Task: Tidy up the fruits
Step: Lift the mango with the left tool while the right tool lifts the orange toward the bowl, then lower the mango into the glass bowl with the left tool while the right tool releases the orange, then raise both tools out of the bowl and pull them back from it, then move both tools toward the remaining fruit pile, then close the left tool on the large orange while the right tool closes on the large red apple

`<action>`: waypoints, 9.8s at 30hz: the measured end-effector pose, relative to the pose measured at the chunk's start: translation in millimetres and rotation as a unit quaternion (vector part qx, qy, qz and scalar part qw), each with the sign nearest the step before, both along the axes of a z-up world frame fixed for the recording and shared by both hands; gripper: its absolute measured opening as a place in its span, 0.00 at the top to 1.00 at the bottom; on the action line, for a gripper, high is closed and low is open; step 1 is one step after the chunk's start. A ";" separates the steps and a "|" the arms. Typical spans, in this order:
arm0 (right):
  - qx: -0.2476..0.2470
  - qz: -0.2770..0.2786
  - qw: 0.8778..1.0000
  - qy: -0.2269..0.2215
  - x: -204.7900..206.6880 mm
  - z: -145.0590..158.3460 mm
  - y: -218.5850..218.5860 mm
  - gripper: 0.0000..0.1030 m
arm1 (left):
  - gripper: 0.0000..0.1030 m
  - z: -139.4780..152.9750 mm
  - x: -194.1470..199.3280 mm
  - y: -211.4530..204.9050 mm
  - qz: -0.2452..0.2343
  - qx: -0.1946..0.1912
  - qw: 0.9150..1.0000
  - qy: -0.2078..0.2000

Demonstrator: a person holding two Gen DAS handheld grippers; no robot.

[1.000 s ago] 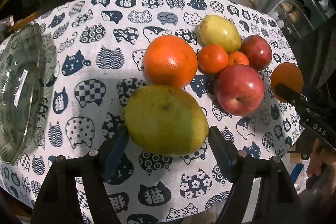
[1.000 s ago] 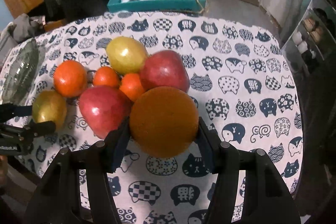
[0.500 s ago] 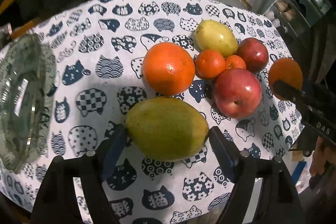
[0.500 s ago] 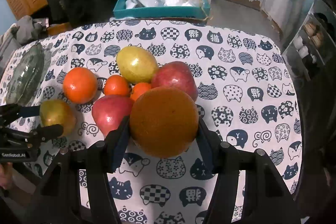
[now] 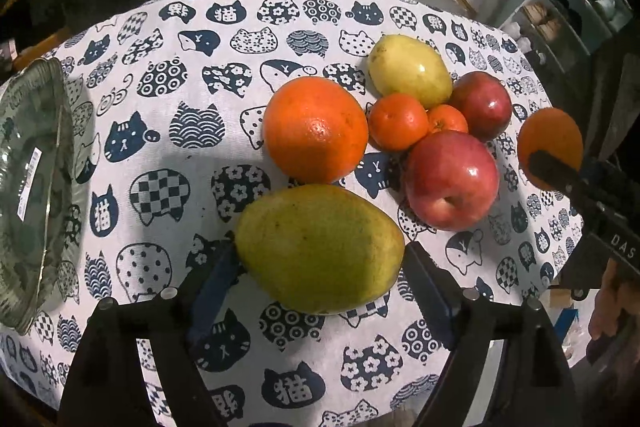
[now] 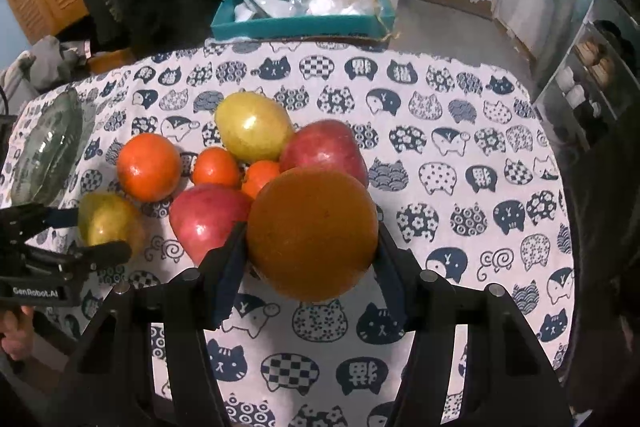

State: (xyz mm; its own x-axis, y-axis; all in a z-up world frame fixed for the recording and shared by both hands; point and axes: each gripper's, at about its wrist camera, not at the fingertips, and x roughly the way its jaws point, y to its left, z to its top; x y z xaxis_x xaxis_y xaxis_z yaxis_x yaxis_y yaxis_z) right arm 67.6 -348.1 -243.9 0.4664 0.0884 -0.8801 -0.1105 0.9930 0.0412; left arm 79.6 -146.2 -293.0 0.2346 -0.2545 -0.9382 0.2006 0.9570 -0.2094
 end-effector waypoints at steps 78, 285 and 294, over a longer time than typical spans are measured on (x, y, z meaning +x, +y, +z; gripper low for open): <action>0.075 0.178 0.973 -0.123 67.1 116.9 307.8 0.42 | 0.17 125.3 -22.7 279.0 0.231 0.066 0.951 -0.193; 0.006 -0.030 0.997 0.076 21.7 -66.4 66.7 0.25 | 0.00 26.7 35.7 38.8 0.029 0.063 0.996 -0.061; 0.015 -0.058 0.997 0.045 14.3 -46.0 26.6 0.25 | 0.01 17.4 49.5 1.2 -0.005 0.054 0.997 -0.056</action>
State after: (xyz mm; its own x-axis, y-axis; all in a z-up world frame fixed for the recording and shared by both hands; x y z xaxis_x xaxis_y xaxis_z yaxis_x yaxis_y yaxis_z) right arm 81.9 -321.5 -290.0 0.3941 0.0663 -0.9167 0.0099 0.9970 0.0764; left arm 129.1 -145.0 -275.7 0.3366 -0.1570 -0.9285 0.2269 0.9705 -0.0819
